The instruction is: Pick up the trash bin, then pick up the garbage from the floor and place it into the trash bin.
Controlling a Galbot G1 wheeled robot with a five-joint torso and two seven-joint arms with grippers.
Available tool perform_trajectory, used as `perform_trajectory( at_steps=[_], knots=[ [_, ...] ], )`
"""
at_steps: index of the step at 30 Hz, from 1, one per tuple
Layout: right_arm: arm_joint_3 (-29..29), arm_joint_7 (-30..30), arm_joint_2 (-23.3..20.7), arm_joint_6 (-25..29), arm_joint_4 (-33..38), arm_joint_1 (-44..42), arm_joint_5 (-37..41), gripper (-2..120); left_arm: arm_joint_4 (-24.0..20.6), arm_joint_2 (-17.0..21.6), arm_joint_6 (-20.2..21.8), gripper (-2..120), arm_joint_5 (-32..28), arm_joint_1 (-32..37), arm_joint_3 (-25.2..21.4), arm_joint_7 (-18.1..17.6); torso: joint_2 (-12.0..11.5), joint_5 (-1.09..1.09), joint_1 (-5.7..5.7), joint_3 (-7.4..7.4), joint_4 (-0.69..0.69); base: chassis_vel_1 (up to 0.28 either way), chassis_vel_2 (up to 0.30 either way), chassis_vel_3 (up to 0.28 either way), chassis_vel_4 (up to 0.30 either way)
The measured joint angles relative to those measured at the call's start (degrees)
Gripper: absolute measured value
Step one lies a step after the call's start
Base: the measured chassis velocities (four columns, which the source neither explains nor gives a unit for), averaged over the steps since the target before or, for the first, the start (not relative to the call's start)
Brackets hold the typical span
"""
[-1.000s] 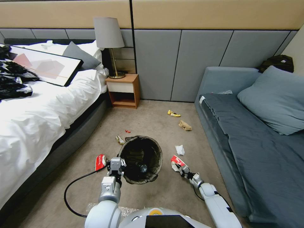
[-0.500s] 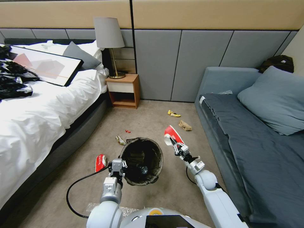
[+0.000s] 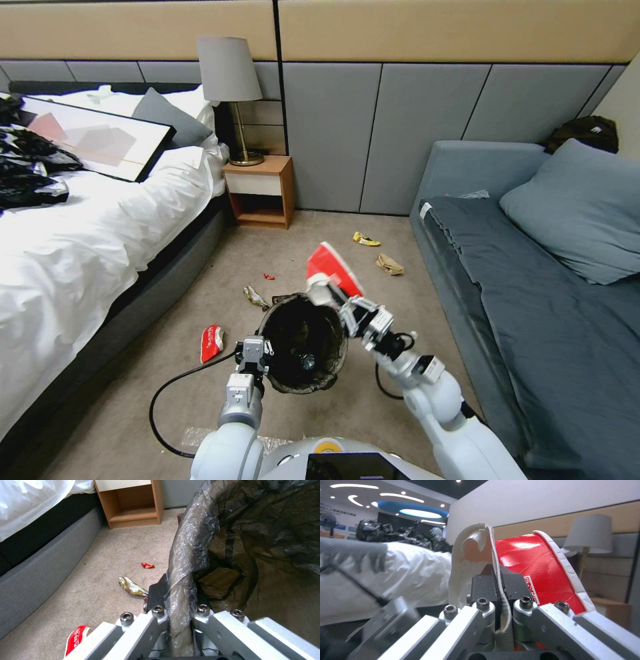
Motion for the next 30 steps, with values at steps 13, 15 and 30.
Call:
perform_trajectory(
  at_steps=[13,15,30],
  knots=[
    [-1.6,-0.3,2.4,2.1,-7.4,-0.3,-2.8,0,0.0,-0.3,-0.1,0,0.1,-0.1,0.2,0.2,0.0,0.0,0.0,0.0,0.0,0.0,0.0,0.0,0.0],
    [-1.4,-0.3,2.6,2.4,-8.8,-0.1,-2.8,0,-0.4,-0.3,-0.1,0,0.1,-0.1,0.2,0.2,0.0,0.0,0.0,0.0,0.0,0.0,0.0,0.0,0.0],
    [0.4,0.6,2.7,4.0,-12.7,0.5,-3.5,5,-1.0,-0.3,-0.1,0,0.1,0.1,-0.1,0.2,0.0,0.01,0.0,0.0,0.0,0.0,0.0,0.0,0.0]
  ],
)
